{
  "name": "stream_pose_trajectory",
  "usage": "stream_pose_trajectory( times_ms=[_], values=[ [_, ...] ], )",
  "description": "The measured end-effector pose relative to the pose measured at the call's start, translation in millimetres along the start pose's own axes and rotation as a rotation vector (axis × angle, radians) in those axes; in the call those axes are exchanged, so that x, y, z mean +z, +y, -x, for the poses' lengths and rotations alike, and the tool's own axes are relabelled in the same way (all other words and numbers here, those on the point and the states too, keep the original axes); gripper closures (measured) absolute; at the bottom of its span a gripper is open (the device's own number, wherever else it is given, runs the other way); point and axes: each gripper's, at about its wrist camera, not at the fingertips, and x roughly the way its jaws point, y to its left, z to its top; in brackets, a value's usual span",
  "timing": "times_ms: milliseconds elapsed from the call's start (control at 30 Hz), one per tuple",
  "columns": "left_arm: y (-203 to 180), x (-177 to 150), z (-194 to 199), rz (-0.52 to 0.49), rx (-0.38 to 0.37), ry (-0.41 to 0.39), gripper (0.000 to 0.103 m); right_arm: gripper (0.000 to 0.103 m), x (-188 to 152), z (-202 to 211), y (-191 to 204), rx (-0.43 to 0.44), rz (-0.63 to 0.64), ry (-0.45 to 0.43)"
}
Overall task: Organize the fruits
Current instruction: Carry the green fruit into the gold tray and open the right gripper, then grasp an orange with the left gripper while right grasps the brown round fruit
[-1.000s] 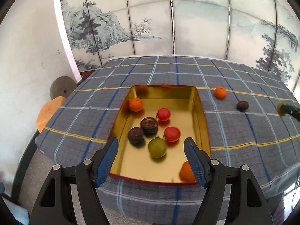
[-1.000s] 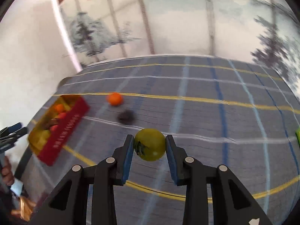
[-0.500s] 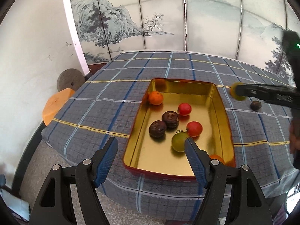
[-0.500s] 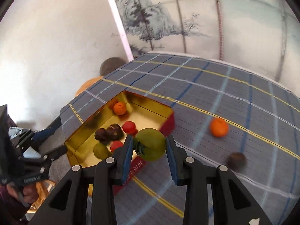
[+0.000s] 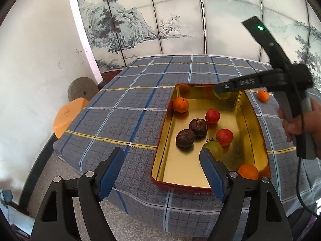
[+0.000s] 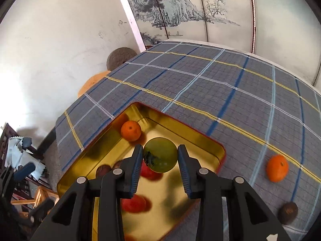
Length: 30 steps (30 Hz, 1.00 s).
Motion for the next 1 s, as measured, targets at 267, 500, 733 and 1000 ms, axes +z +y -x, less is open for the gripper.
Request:
stream_pose_trajectory(
  times_ms=[267, 500, 733, 1000],
  values=[
    [2, -3, -5, -0.003, 0.000, 0.007, 0.024, 0.068, 18, -28, 7, -0.019, -0.019, 0.031],
    [3, -5, -9, -0.005, 0.004, 0.018, 0.024, 0.064, 25, -32, 8, 0.028, -0.072, -0.003],
    [1, -5, -6, -0.013, 0.005, 0.020, 0.024, 0.047, 28, 13, 6, 0.137, -0.092, -0.158],
    [-16, -1, 6, -0.073, -0.025, -0.004, 0.024, 0.035, -44, 95, -21, -0.025, -0.015, -0.247]
  ],
)
